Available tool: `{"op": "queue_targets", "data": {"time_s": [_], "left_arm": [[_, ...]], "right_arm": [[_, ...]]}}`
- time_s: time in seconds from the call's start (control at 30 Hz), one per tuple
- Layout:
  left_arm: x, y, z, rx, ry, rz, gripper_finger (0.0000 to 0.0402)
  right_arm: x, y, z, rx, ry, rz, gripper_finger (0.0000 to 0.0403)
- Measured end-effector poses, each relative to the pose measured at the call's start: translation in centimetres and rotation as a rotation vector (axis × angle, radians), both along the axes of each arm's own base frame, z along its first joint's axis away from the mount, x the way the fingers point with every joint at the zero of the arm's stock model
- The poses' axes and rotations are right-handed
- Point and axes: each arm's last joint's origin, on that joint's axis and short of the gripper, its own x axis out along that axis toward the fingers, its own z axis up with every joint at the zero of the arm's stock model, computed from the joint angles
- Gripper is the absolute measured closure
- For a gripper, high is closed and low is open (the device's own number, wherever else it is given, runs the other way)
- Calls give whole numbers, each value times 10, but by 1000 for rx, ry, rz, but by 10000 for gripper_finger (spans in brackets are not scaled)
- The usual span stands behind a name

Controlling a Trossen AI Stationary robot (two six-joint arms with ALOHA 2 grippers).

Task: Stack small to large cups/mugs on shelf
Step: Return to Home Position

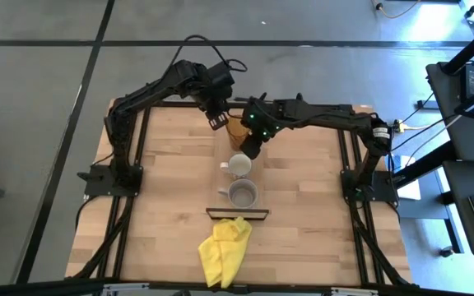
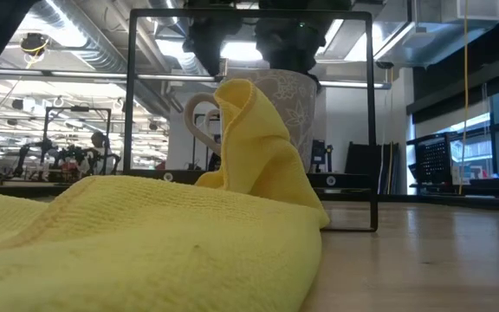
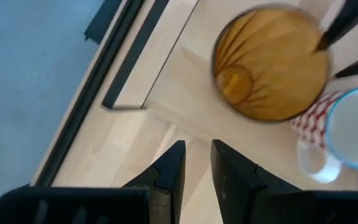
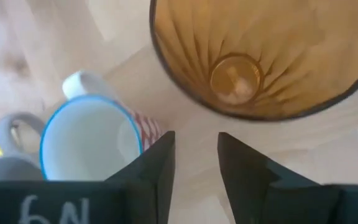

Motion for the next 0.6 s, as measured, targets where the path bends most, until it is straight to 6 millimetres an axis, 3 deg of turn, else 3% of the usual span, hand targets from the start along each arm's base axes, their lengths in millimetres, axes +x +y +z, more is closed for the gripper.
{"op": "queue_targets", "data": {"time_s": [0.17, 0.27, 0.43, 0.6], "left_arm": [[-9, 3, 6, 17, -5, 15, 331], [-16, 2, 15, 36, -38, 11, 331], [-28, -1, 35, 46, -156, -26, 331], [-41, -14, 63, 46, -415, -167, 331]], "right_arm": [[-6, 0, 2, 63, 9, 61, 280], [-11, 3, 16, 62, -54, 114, 280], [-23, 9, 60, -17, -290, 139, 280], [-53, 18, 128, -187, -650, 175, 280]]}}
